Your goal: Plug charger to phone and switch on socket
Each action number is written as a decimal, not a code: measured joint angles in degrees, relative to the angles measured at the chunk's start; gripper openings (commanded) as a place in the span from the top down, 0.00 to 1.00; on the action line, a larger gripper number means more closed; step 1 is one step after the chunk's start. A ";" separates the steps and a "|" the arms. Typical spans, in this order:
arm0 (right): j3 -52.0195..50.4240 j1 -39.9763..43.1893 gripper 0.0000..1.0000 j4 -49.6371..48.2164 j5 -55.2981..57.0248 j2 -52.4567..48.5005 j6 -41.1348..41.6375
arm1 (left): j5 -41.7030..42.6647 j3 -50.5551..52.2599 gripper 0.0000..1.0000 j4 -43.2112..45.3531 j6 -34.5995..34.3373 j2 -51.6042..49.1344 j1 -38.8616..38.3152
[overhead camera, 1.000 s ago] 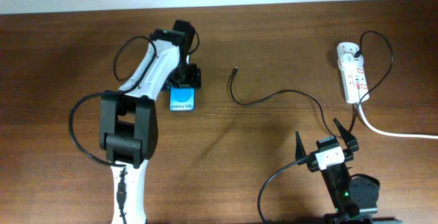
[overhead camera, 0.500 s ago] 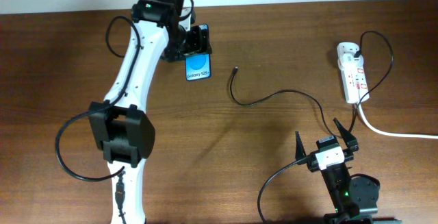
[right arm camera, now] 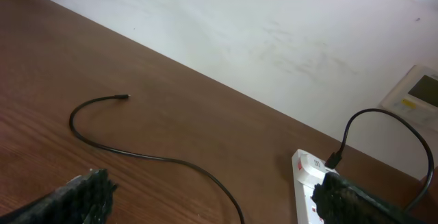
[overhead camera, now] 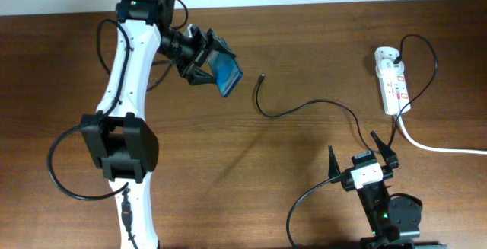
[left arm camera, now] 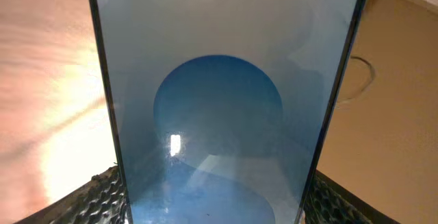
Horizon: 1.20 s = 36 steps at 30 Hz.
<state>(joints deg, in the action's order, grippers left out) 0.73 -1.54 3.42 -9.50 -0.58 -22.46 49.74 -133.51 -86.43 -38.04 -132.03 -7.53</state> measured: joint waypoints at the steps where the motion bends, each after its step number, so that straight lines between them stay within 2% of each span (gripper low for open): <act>1: 0.00 0.00 0.02 0.02 0.00 0.00 -0.02 | 2.60 0.00 1.00 -0.11 -0.68 0.00 0.00; 3: 0.00 0.00 0.02 0.02 0.00 0.00 -0.04 | 9.18 0.00 1.00 -1.25 -1.53 0.00 0.00; 6: 0.00 0.00 0.02 0.02 0.00 0.00 -0.04 | 14.10 -0.15 1.00 -4.52 -3.76 0.00 0.00; 12: 0.00 0.00 0.02 0.02 0.00 -2.64 1.79 | 27.19 -0.22 1.00 -4.63 -9.03 0.00 0.00; 19: 0.00 0.00 0.02 -0.04 -0.81 -8.59 5.20 | 31.32 -0.22 1.00 -4.46 -11.30 0.00 0.22; 21: 0.00 0.00 0.02 -0.37 -1.99 -8.66 8.48 | 31.32 -0.22 1.00 -4.46 -11.30 0.00 0.22; 23: -0.02 0.00 0.02 -2.27 -4.83 -8.66 17.00 | 30.75 -0.22 1.00 -4.20 -11.30 0.00 0.22; 27: 1.36 0.00 0.02 -2.40 -11.87 -8.70 31.65 | 21.94 -0.22 1.00 -4.17 -11.37 0.00 0.22; 29: 4.57 0.00 0.02 -2.45 -14.84 -9.22 36.20 | 16.35 -0.22 1.00 -3.43 -11.52 0.00 0.22; 32: 10.91 0.00 0.02 -2.51 -20.06 -13.11 39.76 | 9.27 -0.22 1.00 -1.60 -11.54 0.00 0.15; 36: 22.91 0.00 0.02 -1.16 -28.48 -26.03 40.94 | 4.42 -0.22 1.00 0.79 -11.67 0.00 -0.24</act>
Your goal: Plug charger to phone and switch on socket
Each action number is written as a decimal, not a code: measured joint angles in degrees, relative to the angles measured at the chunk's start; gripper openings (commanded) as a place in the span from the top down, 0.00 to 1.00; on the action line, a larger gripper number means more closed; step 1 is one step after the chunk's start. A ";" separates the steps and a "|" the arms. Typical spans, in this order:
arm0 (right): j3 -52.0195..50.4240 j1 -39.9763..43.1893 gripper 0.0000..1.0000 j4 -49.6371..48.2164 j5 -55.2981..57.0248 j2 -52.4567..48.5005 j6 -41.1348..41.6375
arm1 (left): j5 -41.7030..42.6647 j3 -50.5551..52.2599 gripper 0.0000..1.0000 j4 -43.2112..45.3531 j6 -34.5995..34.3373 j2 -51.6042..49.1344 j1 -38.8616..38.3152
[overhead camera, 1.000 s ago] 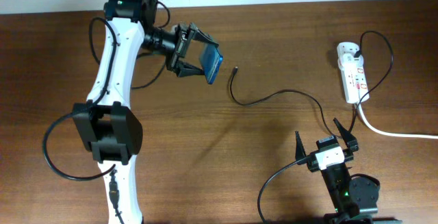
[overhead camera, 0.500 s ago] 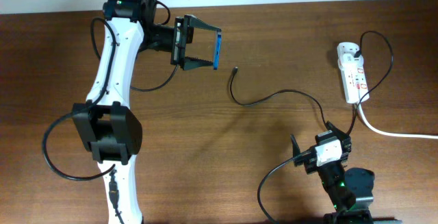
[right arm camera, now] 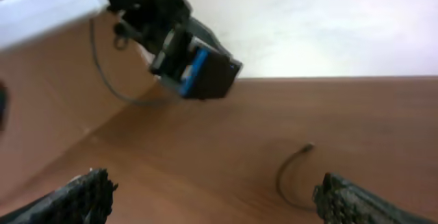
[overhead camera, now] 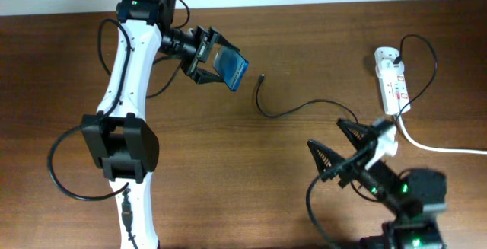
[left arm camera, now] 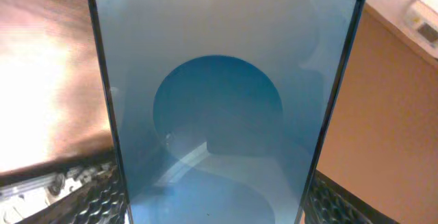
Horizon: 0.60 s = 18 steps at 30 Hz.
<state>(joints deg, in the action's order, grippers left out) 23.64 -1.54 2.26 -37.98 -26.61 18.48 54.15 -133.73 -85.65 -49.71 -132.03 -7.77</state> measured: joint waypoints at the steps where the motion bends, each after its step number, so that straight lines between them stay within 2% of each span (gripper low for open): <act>1: 3.76 0.00 0.02 1.27 -1.64 -4.35 0.15 | -1.18 0.00 1.00 0.55 -0.04 0.00 -0.09; 2: 10.64 0.00 0.02 4.39 -4.04 -11.56 0.39 | -3.17 -0.02 1.00 1.09 -0.07 0.00 -0.13; 5: 24.28 0.00 0.02 11.23 -9.20 -23.43 0.76 | -8.15 -0.02 1.00 1.03 -0.07 0.00 -0.13; 8: 32.96 -0.02 0.02 15.21 -12.74 -31.01 0.83 | -10.27 -0.04 1.00 0.20 -1.05 0.00 -0.13; 13: 33.83 0.00 0.02 14.19 -14.36 -37.70 1.46 | -12.94 -0.07 1.00 -0.46 -5.81 0.00 -0.13; 15: 33.88 0.00 0.10 13.90 -14.47 -40.48 3.37 | -15.32 -0.07 1.00 -0.44 -6.80 0.00 -0.42; 18: 33.90 -0.68 0.14 13.22 -14.62 -46.18 7.02 | -21.24 -0.07 1.00 -0.44 -9.53 0.00 -1.66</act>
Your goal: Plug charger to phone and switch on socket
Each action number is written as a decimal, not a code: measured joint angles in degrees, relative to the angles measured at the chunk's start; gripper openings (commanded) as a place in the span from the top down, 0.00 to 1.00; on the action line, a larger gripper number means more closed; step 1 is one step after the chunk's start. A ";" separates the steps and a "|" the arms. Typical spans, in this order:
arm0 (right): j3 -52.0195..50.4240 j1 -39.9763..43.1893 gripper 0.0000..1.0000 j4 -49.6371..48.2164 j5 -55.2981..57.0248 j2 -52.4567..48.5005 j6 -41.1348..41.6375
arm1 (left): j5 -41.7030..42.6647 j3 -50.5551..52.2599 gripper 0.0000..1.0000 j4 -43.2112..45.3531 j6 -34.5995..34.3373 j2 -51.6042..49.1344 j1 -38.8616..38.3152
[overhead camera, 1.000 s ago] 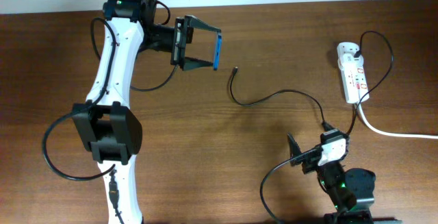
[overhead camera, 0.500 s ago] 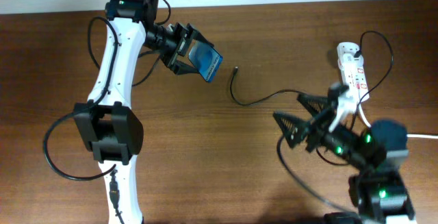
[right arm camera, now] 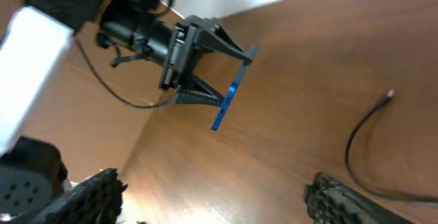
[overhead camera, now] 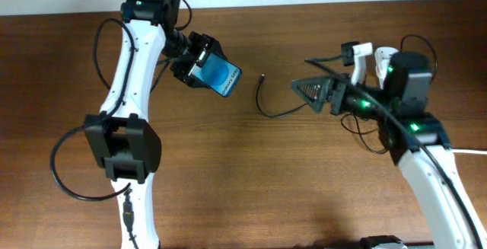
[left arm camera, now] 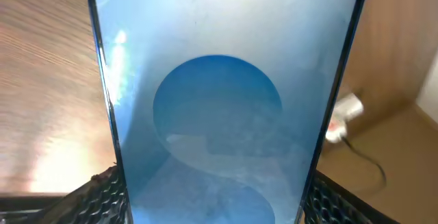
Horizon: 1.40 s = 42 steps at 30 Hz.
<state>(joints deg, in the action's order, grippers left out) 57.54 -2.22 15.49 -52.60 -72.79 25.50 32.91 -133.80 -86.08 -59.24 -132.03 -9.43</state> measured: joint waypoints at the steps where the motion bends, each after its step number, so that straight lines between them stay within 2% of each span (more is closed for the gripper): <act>1: 0.00 -1.03 0.14 -0.74 0.22 -2.03 1.16 | -2.25 0.00 1.00 0.00 -1.49 0.00 -0.68; 5: 0.00 -7.85 0.26 -1.18 9.44 -7.54 10.38 | -5.64 0.00 1.00 -0.02 -5.66 0.00 -3.82; 13: 0.00 -19.02 0.38 -8.52 28.87 -11.28 25.38 | -3.26 0.00 1.00 -0.04 -10.51 0.00 -6.91; 16: 0.00 -20.55 0.43 -9.75 31.61 -12.94 26.84 | -1.25 0.00 1.00 -0.87 -10.69 0.00 -7.06; 23: 0.00 -21.27 0.44 -11.30 33.33 -16.11 27.65 | -0.37 0.00 1.00 -0.79 -10.71 0.00 -10.45; 26: 0.00 -21.27 0.49 -11.72 33.33 -16.55 28.02 | -0.35 0.00 1.00 -0.02 -10.73 0.00 -12.09; 39: 0.11 -21.62 0.96 -11.61 33.48 -17.03 28.89 | -0.79 0.00 1.00 0.24 -10.88 0.00 -12.92; 40: 0.13 -21.62 0.96 -11.58 33.51 -17.00 29.68 | -0.79 0.00 0.93 0.35 -10.86 0.00 -12.90; 42: 0.15 -21.55 0.96 -11.43 33.59 -17.03 30.64 | -0.76 0.00 0.86 0.52 -10.86 0.00 -12.90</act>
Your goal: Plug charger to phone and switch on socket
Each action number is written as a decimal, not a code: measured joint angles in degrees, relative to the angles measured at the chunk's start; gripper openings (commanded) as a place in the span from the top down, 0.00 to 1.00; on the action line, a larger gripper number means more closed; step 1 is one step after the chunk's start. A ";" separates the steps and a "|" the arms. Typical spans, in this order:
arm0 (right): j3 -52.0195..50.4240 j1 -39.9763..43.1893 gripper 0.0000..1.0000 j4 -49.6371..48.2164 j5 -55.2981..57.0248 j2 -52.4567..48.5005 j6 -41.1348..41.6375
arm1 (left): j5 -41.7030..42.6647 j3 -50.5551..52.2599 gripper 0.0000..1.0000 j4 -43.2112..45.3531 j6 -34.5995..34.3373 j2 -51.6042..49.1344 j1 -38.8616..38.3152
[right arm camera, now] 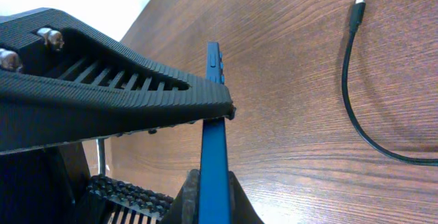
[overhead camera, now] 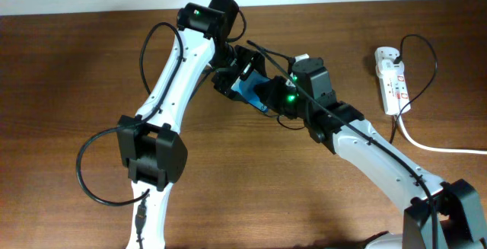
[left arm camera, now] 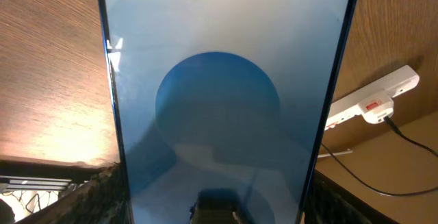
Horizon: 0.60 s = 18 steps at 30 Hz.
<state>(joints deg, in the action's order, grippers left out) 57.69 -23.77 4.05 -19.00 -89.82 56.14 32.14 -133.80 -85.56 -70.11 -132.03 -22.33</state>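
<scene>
The blue phone (left arm camera: 217, 107) fills the left wrist view, screen toward the camera, held by its long edges in my left gripper (left arm camera: 216, 200), which is shut on it. In the right wrist view the phone (right arm camera: 215, 114) stands edge-on, and my right gripper (right arm camera: 213, 195) is shut on its two faces. Overhead, both grippers meet at the phone (overhead camera: 249, 90) above the table's middle. The black charger cable (right arm camera: 350, 87) lies on the wood to the right, its plug tip (right arm camera: 356, 5) free. The white socket strip (overhead camera: 391, 78) lies at the far right.
The strip's red switch (left arm camera: 370, 105) shows beside a black plug (left arm camera: 390, 121) with its lead. A white mains cord (overhead camera: 434, 144) runs off the right edge. One ribbed left finger (right arm camera: 102, 107) crosses the right wrist view. Both arms overlap above the cable.
The left arm has carried the phone to the right, toward the table's middle. My right gripper, then open and apart from the phone over the cable, is now shut on the phone's faces.
The left gripper held the phone up at the back left throughout. The right arm was first folded at the front edge with its gripper open, then raised, then stretched over the cable facing the phone. Now both grippers hold the phone.
</scene>
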 measured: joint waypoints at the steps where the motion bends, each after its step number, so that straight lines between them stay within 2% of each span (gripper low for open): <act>1: 0.00 0.00 0.96 0.07 0.00 0.00 -0.04 | -0.02 0.00 0.83 -0.07 0.00 0.00 0.00; 4: 0.00 -0.02 0.96 0.11 0.00 0.00 -0.22 | -0.04 0.00 0.63 -0.11 0.00 0.00 0.00; 5: 0.00 0.00 0.96 0.11 0.00 0.00 -0.24 | -0.04 0.00 0.03 -0.11 0.00 0.00 0.00; 6: 0.00 0.00 0.96 0.11 0.00 0.00 -0.35 | -0.04 0.00 0.01 -0.11 0.00 0.00 0.00; 15: 0.00 1.62 0.96 1.14 -1.62 -0.74 -2.34 | 0.68 -0.04 0.01 -0.35 -0.09 0.00 1.49; 18: 0.00 6.99 0.96 6.08 -4.81 1.16 -2.95 | 0.74 -0.04 0.01 -0.37 4.83 0.00 4.55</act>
<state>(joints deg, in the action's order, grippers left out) 57.69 -16.78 10.13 -23.81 -88.66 53.19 32.88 -133.84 -85.93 -65.28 -132.03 -17.78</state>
